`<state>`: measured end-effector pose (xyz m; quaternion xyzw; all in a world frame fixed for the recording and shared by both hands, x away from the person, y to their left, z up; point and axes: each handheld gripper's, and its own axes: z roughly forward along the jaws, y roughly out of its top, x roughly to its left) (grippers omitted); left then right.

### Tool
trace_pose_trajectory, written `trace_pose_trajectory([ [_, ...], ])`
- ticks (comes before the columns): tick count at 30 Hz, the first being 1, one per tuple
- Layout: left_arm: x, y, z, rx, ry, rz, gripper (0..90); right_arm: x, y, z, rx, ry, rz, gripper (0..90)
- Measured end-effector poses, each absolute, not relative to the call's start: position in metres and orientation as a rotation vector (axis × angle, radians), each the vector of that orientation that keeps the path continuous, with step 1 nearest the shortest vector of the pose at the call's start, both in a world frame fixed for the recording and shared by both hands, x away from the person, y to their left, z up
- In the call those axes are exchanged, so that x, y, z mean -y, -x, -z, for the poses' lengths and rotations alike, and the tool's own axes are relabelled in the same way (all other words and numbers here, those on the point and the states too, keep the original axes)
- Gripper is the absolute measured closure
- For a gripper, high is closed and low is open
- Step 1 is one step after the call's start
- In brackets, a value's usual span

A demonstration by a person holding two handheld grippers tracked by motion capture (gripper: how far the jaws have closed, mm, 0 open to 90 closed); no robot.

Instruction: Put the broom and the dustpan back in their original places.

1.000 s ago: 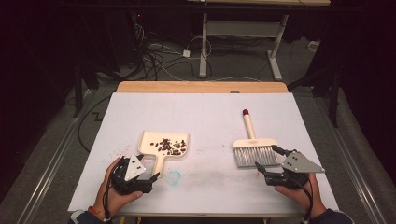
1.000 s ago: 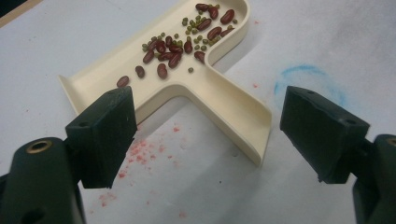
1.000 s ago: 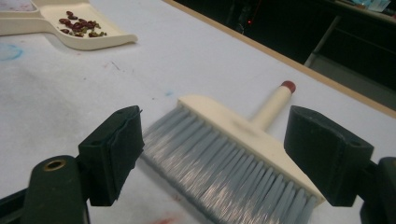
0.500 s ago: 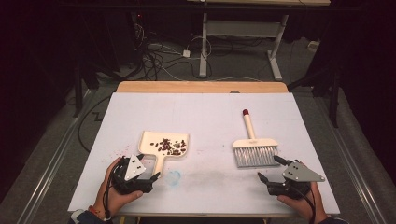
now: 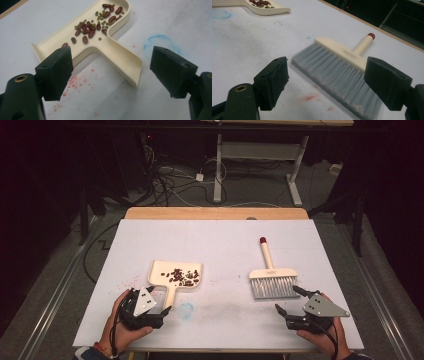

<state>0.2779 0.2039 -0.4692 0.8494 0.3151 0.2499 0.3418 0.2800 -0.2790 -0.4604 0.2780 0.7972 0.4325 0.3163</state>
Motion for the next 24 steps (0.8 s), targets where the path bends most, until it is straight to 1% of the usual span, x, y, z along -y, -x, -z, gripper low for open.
trace_pose_trajectory([
  [24, -0.2072, -0.2829, 0.4694, -0.844, -2.188, -0.658, 18.8, 0.2748, -0.2817, 0.4576, -2.090, -0.716, -1.139, 19.9],
])
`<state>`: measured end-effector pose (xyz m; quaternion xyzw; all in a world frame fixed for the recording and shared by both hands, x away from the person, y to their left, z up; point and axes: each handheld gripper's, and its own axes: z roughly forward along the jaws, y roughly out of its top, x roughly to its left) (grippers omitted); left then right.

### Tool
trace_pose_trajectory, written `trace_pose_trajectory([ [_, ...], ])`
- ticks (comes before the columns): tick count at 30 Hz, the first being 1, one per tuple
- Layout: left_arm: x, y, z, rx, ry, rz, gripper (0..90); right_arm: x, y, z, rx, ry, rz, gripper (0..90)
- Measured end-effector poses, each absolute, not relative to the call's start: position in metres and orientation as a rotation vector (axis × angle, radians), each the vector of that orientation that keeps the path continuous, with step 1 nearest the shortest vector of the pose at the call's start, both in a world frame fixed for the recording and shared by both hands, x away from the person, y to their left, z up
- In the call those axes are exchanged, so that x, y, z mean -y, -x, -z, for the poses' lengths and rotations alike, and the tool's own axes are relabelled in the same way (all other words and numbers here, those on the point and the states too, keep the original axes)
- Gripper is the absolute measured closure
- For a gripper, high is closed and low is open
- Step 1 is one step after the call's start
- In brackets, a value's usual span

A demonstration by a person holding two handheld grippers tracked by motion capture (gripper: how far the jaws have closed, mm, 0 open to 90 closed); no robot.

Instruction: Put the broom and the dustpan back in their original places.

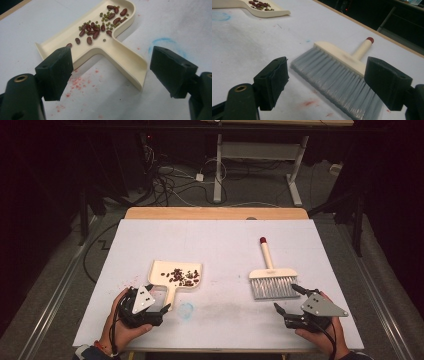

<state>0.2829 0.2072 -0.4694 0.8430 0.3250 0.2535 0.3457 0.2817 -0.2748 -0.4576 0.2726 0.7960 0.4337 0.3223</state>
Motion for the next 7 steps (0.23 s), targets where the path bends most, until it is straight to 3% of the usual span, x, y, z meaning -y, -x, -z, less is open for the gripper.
trace_pose_trajectory([
  [7, -0.2014, -0.2847, 0.4674, -0.833, -2.183, -0.668, 18.8, 0.2736, -0.2766, 0.4572, -2.085, -0.688, -1.114, 19.7],
])
